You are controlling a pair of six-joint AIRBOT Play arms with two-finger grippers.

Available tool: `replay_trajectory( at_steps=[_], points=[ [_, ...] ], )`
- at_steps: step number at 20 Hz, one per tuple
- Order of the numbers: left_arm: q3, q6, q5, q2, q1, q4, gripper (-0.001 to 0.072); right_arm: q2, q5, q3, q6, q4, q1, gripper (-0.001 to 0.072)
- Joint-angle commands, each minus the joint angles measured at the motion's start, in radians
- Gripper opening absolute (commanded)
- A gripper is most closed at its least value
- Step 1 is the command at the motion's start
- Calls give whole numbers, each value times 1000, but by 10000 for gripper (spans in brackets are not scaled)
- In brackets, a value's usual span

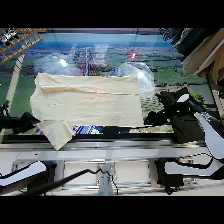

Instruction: Fold the clothes and pants, and hang the long-sleeved shirts on hangers.

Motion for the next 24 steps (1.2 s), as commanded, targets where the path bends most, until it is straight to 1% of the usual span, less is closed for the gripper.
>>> replay_trajectory(
  at_steps=[1, 2, 3, 4, 5, 6, 7, 8, 9, 12, 13, 14, 16, 18, 19, 22, 24],
  points=[
    [-116, 66, 28, 33, 5, 5, 413, 1, -62, -63, -129, 91, -19, 373],
    [-142, 77, 32, 34, 5, -2, 413, -8, -62, -64, -141, 110, -19, 364],
    [-166, 93, 35, 34, 5, -2, 411, -15, -59, -64, -153, 124, -19, 320],
    [-185, 111, 36, 34, 5, -2, 402, -21, -48, -64, -168, 143, -19, 313],
    [-201, 122, 38, 34, 5, -2, 263, -23, -37, -64, -181, 161, -17, 231],
    [-207, 125, 38, 34, 5, -2, 95, -23, -28, -63, -185, 169, -11, 146],
    [-207, 126, 35, 35, 5, -23, 8, -23, -16, -63, -191, 171, 1, 138],
    [-206, 126, 27, 38, 6, -67, 6, -23, -2, -63, -197, 173, 18, 46],
    [-202, 137, 11, 39, 6, -104, 6, -21, 6, -63, -198, 180, 30, 13],
    [-138, 144, -85, 38, 7, -212, 6, 14, 34, -32, -195, 228, 33, 12],
    [-95, 144, -119, 37, 7, -265, 5, 35, 47, 1, -178, 240, 33, 11],
    [-41, 144, -148, 35, 7, -327, 3, 56, 48, 44, -155, 250, 33, 11],
    [107, 105, -157, 17, 3, -443, 2, 68, 2, 169, -46, 248, 38, 10],
    [256, 60, -126, -41, -21, -498, 2, 56, -129, 288, 53, 221, 63, 8],
    [326, 28, -87, -84, -50, -517, 2, 34, -195, 343, 101, 203, 83, 8],
    [477, -40, 63, -232, -174, -581, 3, -84, -348, 470, 227, 143, 152, 8],
    [556, -60, 188, -336, -239, -688, 2, -188, -404, 560, 270, 126, 187, 8]
  ],
)
